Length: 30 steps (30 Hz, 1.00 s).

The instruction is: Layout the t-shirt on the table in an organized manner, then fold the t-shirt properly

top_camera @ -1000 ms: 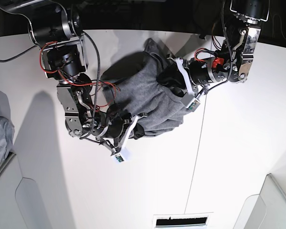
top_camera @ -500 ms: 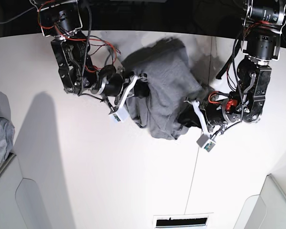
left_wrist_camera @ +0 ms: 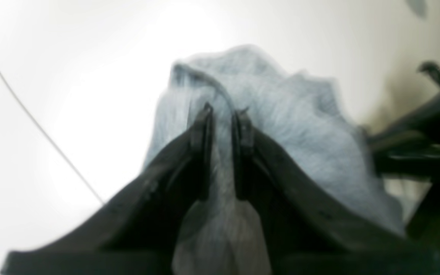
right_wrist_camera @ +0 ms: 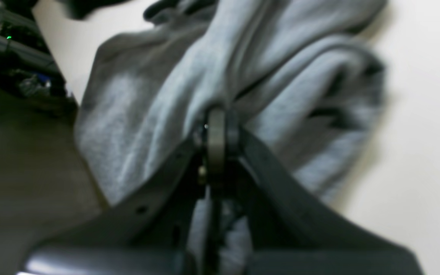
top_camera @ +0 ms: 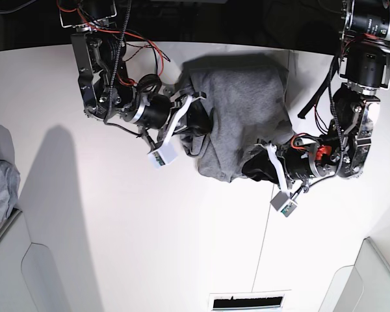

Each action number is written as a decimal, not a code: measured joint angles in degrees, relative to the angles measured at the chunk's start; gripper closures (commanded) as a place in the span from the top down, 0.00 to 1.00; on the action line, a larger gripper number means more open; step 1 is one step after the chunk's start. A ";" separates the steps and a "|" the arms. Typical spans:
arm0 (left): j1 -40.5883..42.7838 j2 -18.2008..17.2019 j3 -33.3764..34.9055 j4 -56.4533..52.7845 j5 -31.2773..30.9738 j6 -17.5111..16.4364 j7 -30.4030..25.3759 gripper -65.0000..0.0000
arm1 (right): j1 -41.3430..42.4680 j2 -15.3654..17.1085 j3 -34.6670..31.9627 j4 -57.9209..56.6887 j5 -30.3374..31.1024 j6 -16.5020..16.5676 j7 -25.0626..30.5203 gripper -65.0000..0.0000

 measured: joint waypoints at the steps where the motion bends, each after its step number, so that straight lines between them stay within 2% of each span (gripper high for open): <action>1: 0.00 -1.49 0.00 1.68 -2.10 0.00 0.85 0.15 | -0.09 0.13 1.03 1.25 0.04 0.00 -0.31 0.00; 4: 0.46 -6.80 -0.28 7.13 -6.60 0.02 2.25 0.15 | -0.09 0.79 4.85 5.57 0.15 0.00 -4.00 0.00; 6: 1.92 -9.40 -0.83 10.73 -7.13 0.00 2.62 0.10 | -0.07 2.19 6.51 7.93 0.52 0.02 -6.56 0.00; 9: 6.40 -12.96 -0.72 15.26 -8.63 0.00 3.06 0.05 | -1.14 5.68 7.45 10.01 3.69 -0.24 -8.59 0.00; 14: 15.80 -18.05 -0.63 21.42 -11.23 -0.04 6.62 0.04 | -7.19 10.78 7.41 13.03 8.59 -0.20 -11.43 0.00; 18: 24.65 -22.23 -1.36 25.66 -11.39 -0.02 7.28 0.04 | -13.73 15.78 7.26 17.35 10.73 -0.15 -11.50 0.00; 24: 38.77 -22.58 -4.66 27.80 -10.75 0.00 7.54 0.04 | -25.53 22.84 7.34 23.96 10.73 -0.07 -11.67 0.00; 27: 44.50 -21.53 -4.85 27.78 -3.98 0.02 4.98 0.04 | -29.53 25.05 7.28 24.65 10.99 0.24 -11.30 0.00; 30: 50.03 -18.78 -4.87 27.23 3.98 0.00 -0.44 0.04 | -32.83 26.62 7.26 24.61 10.73 0.33 -11.13 0.00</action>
